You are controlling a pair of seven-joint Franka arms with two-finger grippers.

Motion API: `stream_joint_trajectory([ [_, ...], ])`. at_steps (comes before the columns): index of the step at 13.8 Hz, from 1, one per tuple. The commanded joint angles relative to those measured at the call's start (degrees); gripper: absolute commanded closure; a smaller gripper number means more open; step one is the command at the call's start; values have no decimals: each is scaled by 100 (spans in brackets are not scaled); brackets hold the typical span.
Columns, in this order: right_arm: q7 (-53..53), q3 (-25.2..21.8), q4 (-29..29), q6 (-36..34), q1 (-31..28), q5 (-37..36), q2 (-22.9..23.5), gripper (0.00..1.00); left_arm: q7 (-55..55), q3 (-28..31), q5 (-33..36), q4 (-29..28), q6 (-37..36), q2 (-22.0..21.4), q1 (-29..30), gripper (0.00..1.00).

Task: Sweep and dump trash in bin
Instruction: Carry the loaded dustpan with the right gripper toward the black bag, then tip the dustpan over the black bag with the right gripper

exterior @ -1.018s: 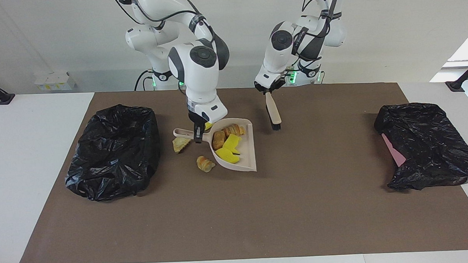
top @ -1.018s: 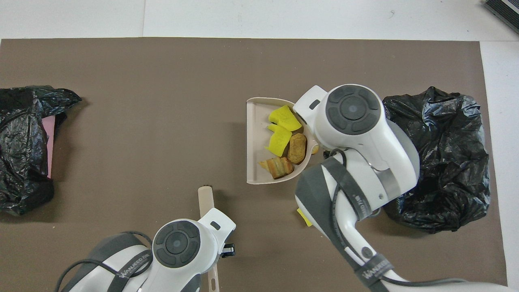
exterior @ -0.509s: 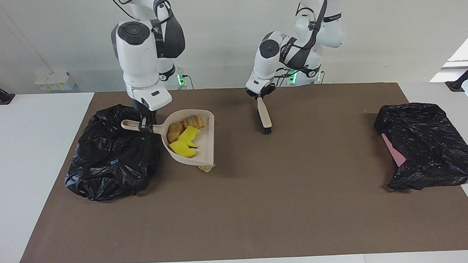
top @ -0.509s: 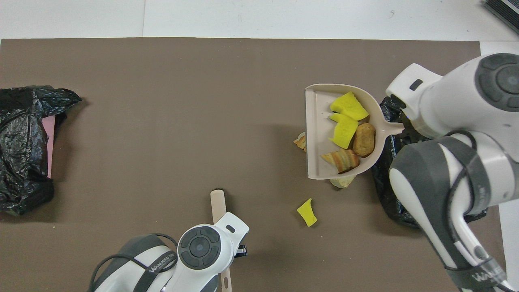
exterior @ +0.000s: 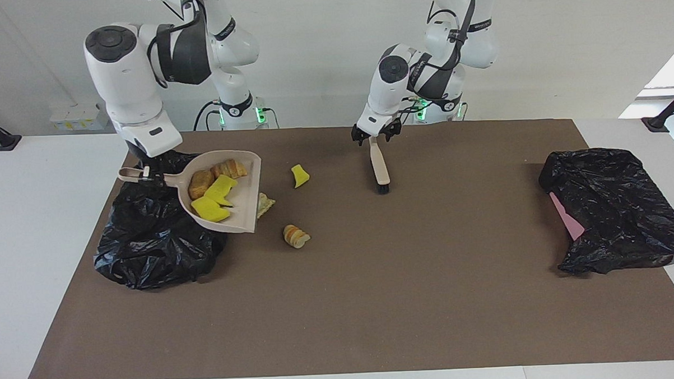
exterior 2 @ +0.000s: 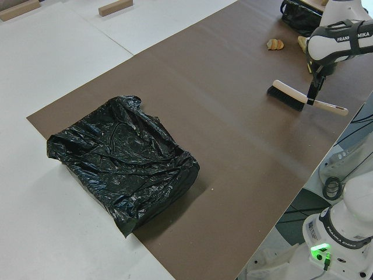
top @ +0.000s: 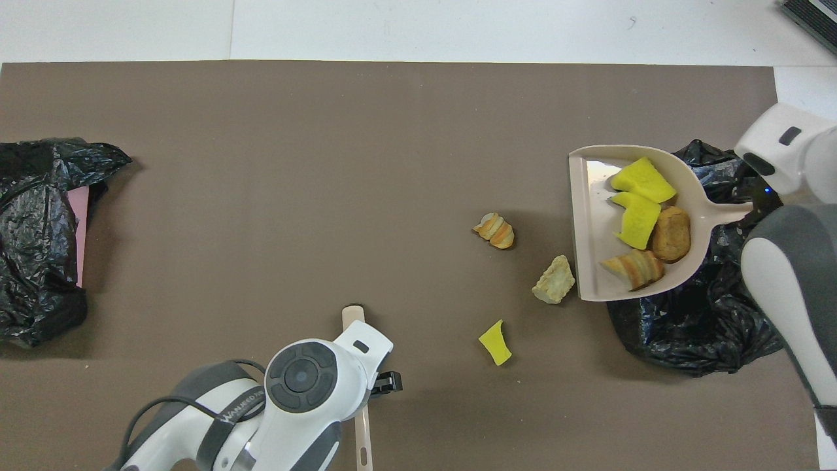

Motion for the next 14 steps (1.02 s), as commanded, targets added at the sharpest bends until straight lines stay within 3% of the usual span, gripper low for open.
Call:
stream_joint_trajectory([
  [1,-263,54,-208,68,-493,-133,-158,100,29,4,-9,554,-213,146,588,0],
  [4,-403,54,-261,85,-741,-518,-184,100,238,12,26,1117,-239,383,1150,0],
  [6,-413,63,-366,173,-654,-1307,-245,100,852,4,201,1390,-204,401,1624,0],
  [8,-395,81,-742,584,-609,-1705,-447,100,1476,4,534,1627,-248,401,2072,0],
  [10,-369,90,-1269,884,-215,-2572,-780,100,1969,13,597,1873,-388,419,2485,0],
  [14,208,98,-1745,894,-21,-3347,-1063,100,3454,13,878,2602,-915,665,3251,0],
])
